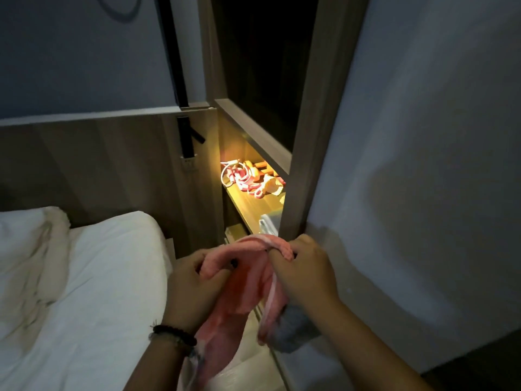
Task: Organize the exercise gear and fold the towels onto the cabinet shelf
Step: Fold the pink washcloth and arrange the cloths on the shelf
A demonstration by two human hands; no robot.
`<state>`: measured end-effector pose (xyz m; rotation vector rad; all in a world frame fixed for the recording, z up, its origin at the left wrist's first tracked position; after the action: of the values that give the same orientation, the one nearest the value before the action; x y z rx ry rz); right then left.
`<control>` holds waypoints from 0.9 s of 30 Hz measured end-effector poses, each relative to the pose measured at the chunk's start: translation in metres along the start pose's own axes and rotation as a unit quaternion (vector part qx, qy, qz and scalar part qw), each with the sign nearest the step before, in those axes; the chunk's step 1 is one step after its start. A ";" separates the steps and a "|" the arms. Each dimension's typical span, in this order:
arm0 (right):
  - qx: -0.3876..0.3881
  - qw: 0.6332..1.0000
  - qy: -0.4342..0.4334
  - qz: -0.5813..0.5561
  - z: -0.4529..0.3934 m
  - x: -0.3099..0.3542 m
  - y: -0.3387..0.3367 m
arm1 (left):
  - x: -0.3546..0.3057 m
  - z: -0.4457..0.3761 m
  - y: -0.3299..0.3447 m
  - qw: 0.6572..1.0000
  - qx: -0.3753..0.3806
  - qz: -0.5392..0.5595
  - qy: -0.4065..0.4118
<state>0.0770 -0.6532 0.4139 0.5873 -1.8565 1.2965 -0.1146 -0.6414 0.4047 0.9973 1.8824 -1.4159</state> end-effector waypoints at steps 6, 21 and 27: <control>0.045 0.999 0.009 -0.004 -0.047 0.001 0.049 | 0.032 -0.046 0.006 0.997 0.079 0.015 -0.008; 0.067 0.997 -0.009 0.034 -0.215 0.004 0.126 | 0.092 -0.214 0.014 0.967 -0.108 0.164 -0.162; 0.086 0.996 0.001 -0.015 -0.270 0.000 0.154 | 0.126 -0.277 0.014 0.972 -0.104 0.146 -0.154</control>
<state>0.0540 -0.3459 0.3740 0.7001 -1.7386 1.4463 -0.1755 -0.3452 0.3716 0.8551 1.5477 -1.1045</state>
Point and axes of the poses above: each hand's wrist, its own z-axis away from the middle knuckle, its own y-axis out of the palm, x = y × z, the point moved 3 cm from there along -z, towards the middle knuckle, and after that the axes turned 9 degrees about -z, right-handed, at the moved point
